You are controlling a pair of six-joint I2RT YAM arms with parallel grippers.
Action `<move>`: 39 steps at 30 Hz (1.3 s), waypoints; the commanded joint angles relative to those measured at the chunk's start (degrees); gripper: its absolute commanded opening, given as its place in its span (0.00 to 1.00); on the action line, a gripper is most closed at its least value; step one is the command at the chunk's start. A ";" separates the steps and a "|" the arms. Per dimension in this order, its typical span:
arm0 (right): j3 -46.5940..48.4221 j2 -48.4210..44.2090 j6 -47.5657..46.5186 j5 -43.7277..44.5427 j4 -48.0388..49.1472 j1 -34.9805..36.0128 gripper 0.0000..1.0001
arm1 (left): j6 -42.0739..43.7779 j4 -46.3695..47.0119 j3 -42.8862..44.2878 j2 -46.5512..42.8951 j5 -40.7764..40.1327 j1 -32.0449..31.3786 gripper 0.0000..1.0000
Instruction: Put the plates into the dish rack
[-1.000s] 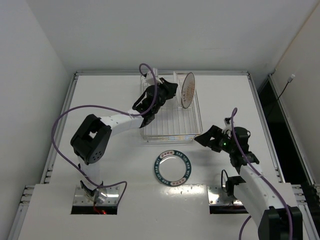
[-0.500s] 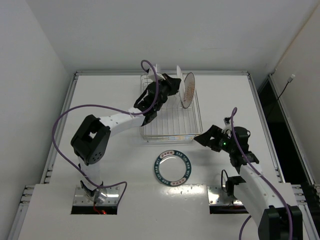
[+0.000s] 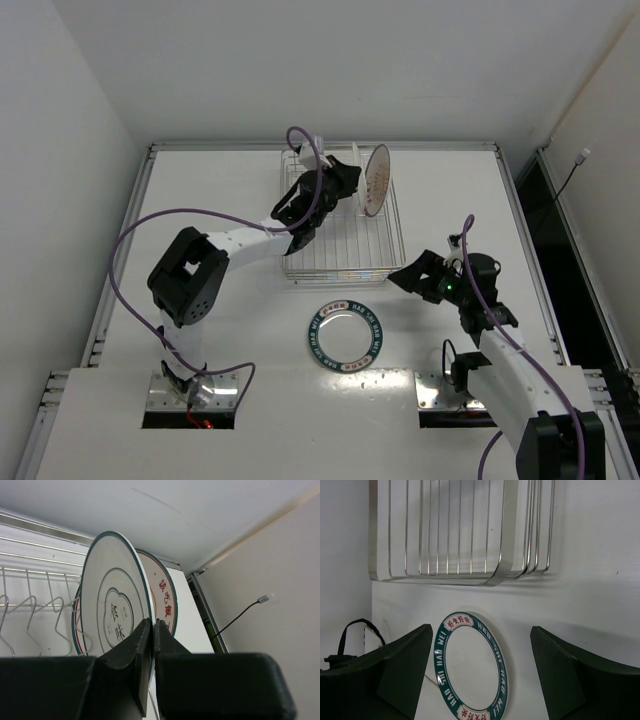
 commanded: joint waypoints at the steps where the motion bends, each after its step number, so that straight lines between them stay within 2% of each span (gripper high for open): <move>1: -0.09 0.57 -0.15 -1.15 2.91 -0.84 0.77 | -0.44 2.97 0.84 -0.23 -0.30 -0.47 0.00; 12: -0.62 1.10 -0.15 -3.52 3.97 -3.04 0.77 | -0.97 -3.26 4.36 3.36 1.45 -0.47 0.02; 19: -1.15 1.10 -0.15 -4.05 4.49 -3.57 0.77 | 0.09 -8.36 8.13 5.13 2.87 -0.47 0.35; 25: -1.15 1.10 -0.15 -4.05 4.49 -3.57 0.77 | 0.70 -12.77 10.69 6.36 2.87 -0.47 0.46; 35: -1.15 1.10 -0.15 -4.05 4.49 -3.57 0.77 | 0.70 -15.23 11.21 6.36 3.39 0.58 0.47; 39: -1.15 1.10 -0.15 -4.05 3.97 -3.57 0.77 | 0.18 -15.84 11.21 5.31 5.23 0.59 0.51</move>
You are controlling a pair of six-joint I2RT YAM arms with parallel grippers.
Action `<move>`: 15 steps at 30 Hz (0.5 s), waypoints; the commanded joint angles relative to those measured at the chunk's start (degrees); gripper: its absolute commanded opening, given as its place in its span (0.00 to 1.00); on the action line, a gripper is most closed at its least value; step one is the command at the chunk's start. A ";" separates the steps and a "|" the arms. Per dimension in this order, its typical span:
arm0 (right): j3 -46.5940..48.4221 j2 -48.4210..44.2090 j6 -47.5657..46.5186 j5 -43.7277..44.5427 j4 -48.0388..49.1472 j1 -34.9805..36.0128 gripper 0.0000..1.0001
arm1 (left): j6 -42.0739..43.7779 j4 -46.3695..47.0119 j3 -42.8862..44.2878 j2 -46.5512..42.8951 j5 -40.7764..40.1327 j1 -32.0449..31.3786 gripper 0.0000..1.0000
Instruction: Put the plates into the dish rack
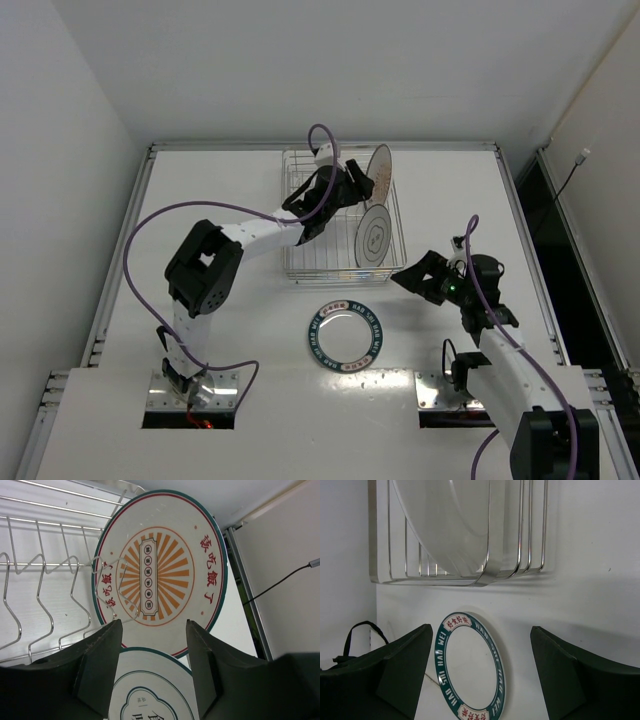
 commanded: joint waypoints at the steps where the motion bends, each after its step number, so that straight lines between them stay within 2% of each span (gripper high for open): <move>1: 0.01 0.10 -0.32 -0.99 2.70 -0.25 0.77 | 0.02 0.44 1.66 -2.21 2.35 0.41 0.51; 4: 0.01 0.10 -0.32 -0.99 2.70 -0.25 0.77 | 0.98 2.72 0.17 -5.37 2.97 -0.81 0.56; 6: 0.01 0.62 -0.32 -0.99 2.70 -0.25 0.77 | 5.19 2.21 0.16 -7.56 2.97 -3.35 0.59; 7: 0.01 0.62 -0.32 -0.99 2.70 -0.25 0.77 | 7.56 1.16 0.16 -7.58 2.97 -4.50 0.59; 9: 0.53 0.10 -0.32 -0.99 1.92 -0.25 0.77 | 14.68 -2.09 2.26 -8.72 -2.09 -8.44 0.67; 11: 2.02 -1.65 -1.55 -0.30 0.42 -0.25 0.77 | 18.81 -6.56 3.67 -8.72 -2.65 -10.39 0.67; 14: 11.24 -6.04 -8.83 7.07 -9.67 0.44 0.74 | 23.30 -13.33 5.26 -10.99 -9.31 -13.64 0.67; 15: 13.44 -7.62 -10.33 9.44 -11.70 1.15 0.74 | 24.88 -13.97 2.65 -12.66 -11.51 -14.78 0.67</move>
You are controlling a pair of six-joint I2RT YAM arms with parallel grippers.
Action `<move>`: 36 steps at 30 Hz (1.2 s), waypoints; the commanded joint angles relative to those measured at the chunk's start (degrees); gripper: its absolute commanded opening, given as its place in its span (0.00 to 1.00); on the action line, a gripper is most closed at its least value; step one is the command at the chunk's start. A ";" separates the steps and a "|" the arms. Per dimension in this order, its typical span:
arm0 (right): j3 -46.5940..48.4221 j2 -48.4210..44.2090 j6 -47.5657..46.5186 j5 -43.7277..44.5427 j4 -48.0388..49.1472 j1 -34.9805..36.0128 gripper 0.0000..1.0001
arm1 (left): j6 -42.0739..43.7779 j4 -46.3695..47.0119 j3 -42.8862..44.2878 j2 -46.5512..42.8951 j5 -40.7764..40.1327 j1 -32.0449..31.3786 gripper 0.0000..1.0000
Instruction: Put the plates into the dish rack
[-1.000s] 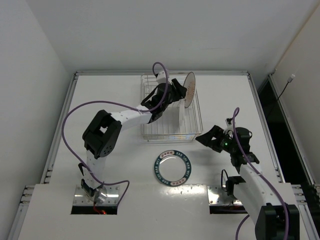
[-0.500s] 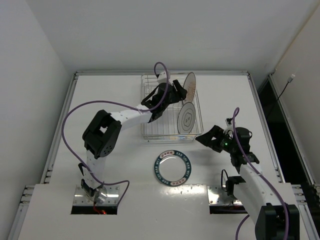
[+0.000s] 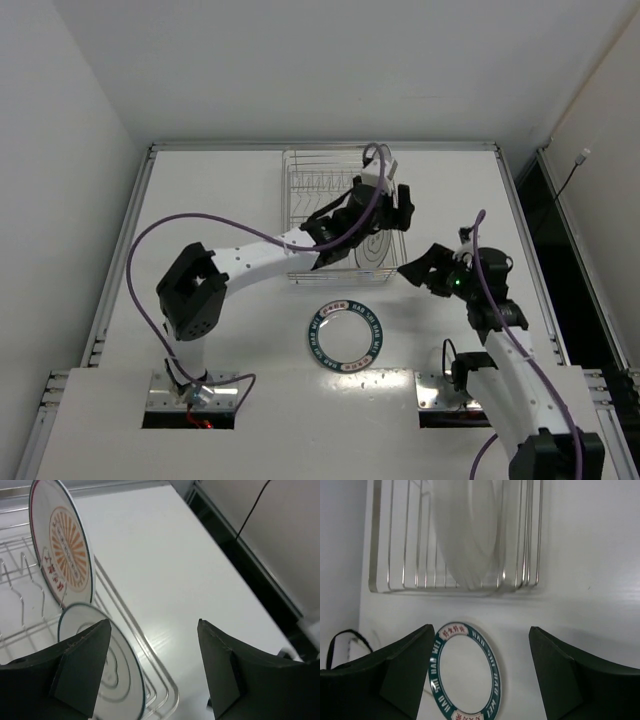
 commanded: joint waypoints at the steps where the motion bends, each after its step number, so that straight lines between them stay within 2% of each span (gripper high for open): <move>1: 13.16 -6.69 -8.04 9.65 -6.50 0.96 0.72 | 9.37 -6.26 -2.15 -10.03 -10.03 -2.38 0.67; 3: 17.13 -6.71 -12.08 12.31 -8.89 0.96 0.71 | 11.74 -6.26 -5.93 -15.15 -12.77 -3.08 0.67; 5: 22.58 -2.35 -15.85 15.21 -12.15 1.49 0.69 | 15.52 -6.78 -11.91 -23.12 -18.47 -4.48 0.67; 6: 24.69 -0.75 -16.66 16.00 -12.15 1.49 0.64 | 17.28 -6.78 -13.93 -25.78 -20.84 -4.49 0.67; 7: 24.71 0.74 -16.67 16.71 -12.15 1.49 0.60 | 17.29 -7.57 -17.60 -28.33 -23.56 -4.49 0.67; 8: 25.32 3.37 -16.67 16.71 -11.11 1.49 0.56 | 17.29 -9.66 -19.29 -33.23 -30.20 -4.49 0.67; 9: 24.80 4.61 -16.67 14.89 -9.71 1.49 0.46 | 16.16 -11.16 -20.70 -35.63 -33.84 -4.49 0.68; 10: 24.80 5.93 -15.54 14.26 -6.39 2.62 0.43 | 13.28 -13.01 -22.98 -37.83 -39.97 -3.79 0.70; 12: 24.01 9.97 -13.25 15.91 -4.08 4.46 0.41 | 9.67 -18.81 -25.01 -44.33 -43.00 -2.04 0.72; 16: 24.62 13.76 -12.71 21.28 -1.61 9.39 0.41 | 6.75 -20.76 -32.91 -52.24 -44.16 3.67 0.76; 21: 27.16 16.57 -12.18 24.79 -0.99 12.73 0.47 | 3.67 -25.68 -37.49 -55.08 -44.16 7.64 0.78; 25: 29.10 19.12 -12.71 26.56 -0.99 15.01 0.48 | 3.67 -25.68 -41.72 -56.13 -45.38 8.26 0.78; 30: 29.72 25.10 -13.33 28.58 -0.03 16.68 0.49 | 5.95 -25.68 -40.58 -56.13 -44.51 8.26 0.80; 34: 31.47 29.58 -14.46 29.63 0.68 17.74 0.49 | 5.96 -26.13 -41.63 -58.15 -45.91 8.26 0.87; 36: 32.18 31.60 -15.00 30.25 0.68 17.74 0.45 | 6.57 -26.12 -42.16 -59.38 -45.92 8.26 0.88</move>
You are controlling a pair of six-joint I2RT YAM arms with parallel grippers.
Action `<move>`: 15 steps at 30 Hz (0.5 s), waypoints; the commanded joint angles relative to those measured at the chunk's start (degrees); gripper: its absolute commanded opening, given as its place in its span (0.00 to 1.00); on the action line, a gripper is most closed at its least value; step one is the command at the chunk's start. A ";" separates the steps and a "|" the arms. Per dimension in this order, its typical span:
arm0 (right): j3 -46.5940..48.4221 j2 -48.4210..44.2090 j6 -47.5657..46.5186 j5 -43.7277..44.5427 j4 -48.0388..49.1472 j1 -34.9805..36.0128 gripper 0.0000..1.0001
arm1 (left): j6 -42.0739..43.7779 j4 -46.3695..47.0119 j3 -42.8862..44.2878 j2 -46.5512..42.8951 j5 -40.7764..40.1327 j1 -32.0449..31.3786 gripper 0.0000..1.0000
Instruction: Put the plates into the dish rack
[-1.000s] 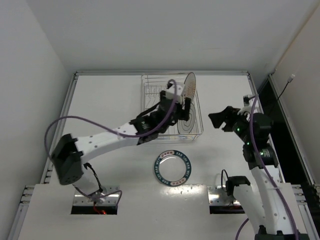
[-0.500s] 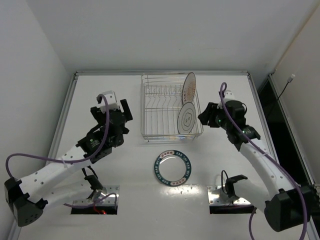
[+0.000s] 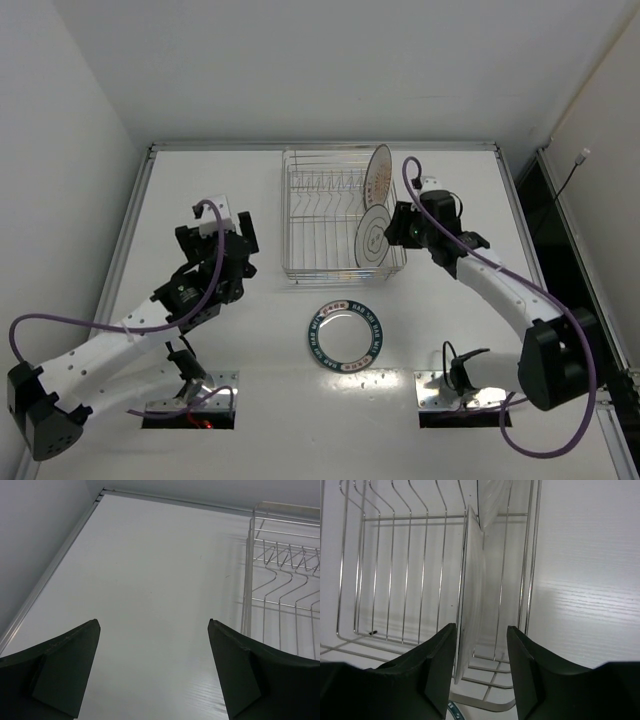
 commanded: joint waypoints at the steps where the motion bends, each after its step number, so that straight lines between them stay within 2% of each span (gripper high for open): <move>1: 4.27 1.95 -1.55 2.58 3.08 1.02 0.41 | 1.15 1.48 0.00 -2.66 -2.09 0.58 0.88; 2: 4.88 1.95 -1.55 3.19 3.08 1.03 0.36 | 1.93 2.10 0.00 -2.66 -2.09 0.58 0.88; 3: 4.89 2.65 -2.08 3.20 3.08 1.03 0.27 | 2.46 2.80 0.00 -2.66 -2.09 0.58 0.89; 7: 8.75 3.27 -3.39 7.48 1.68 3.38 0.09 | 2.47 2.81 0.00 -2.14 -2.09 0.58 0.91; 8: 9.62 3.27 -4.27 8.72 1.15 4.10 0.09 | 2.47 2.81 0.00 -2.14 -1.57 0.58 0.91; 11: 14.45 3.27 -5.60 14.43 -1.22 7.26 0.00 | 2.47 2.28 0.00 -2.14 -1.57 0.58 0.91; 15: 18.76 2.65 -6.74 24.87 -3.16 11.65 0.00 | 2.47 2.28 0.00 -1.61 -1.04 0.58 0.91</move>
